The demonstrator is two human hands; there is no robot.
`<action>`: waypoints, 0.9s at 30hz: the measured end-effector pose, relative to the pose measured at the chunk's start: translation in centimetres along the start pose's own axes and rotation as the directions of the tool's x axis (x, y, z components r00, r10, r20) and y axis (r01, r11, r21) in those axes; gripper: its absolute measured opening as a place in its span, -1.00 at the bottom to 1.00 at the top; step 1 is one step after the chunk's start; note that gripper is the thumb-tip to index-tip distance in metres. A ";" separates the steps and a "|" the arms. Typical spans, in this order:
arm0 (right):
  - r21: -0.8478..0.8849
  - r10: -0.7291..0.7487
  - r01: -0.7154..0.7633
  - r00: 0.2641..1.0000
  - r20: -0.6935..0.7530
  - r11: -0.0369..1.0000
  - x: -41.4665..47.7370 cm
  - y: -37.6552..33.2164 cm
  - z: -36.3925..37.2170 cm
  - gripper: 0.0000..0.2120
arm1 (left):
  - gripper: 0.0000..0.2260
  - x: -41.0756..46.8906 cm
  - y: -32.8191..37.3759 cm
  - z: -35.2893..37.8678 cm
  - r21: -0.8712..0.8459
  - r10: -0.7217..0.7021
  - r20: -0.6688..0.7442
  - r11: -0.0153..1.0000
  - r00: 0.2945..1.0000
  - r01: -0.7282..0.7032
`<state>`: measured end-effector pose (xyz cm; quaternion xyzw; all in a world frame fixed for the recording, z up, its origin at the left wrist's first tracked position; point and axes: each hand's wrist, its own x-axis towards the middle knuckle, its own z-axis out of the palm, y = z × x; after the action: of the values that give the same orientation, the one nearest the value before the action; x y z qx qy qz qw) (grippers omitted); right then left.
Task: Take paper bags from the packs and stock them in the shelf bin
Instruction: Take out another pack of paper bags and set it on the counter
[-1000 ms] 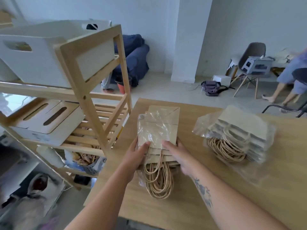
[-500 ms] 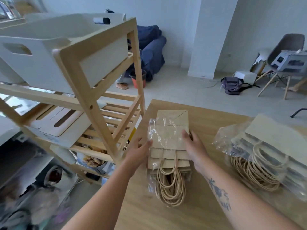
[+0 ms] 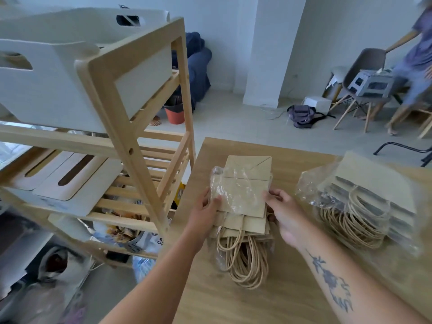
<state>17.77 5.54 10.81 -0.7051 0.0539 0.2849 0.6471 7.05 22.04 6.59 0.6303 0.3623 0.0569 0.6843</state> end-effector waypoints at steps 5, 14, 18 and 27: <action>0.077 0.001 -0.007 0.997 0.071 0.997 -1.1 0.1 -0.7 -0.78 | -0.66 -0.1 0.6 -0.4 -0.038 -0.015 -0.013 0.999 1.000 0.014; -0.077 -0.056 0.061 0.996 0.071 0.995 -1.8 0.4 -0.5 -0.66 | -0.55 -0.8 0.8 0.2 0.031 -0.005 -0.071 1.000 0.997 0.007; -0.153 -0.085 0.093 0.995 0.056 0.984 -1.7 -0.1 -0.1 -0.65 | -0.45 -0.7 0.8 0.9 0.092 0.015 -0.096 0.996 0.995 -0.006; -0.247 -0.058 0.101 0.983 0.176 0.964 -1.3 0.0 -3.2 -0.70 | -0.53 -2.0 1.2 1.8 0.179 0.067 -0.180 0.983 0.981 -0.034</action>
<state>17.71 2.17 11.43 -0.7577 -0.0661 0.3211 0.5643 7.04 19.76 8.47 0.6889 0.4117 0.1008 0.5880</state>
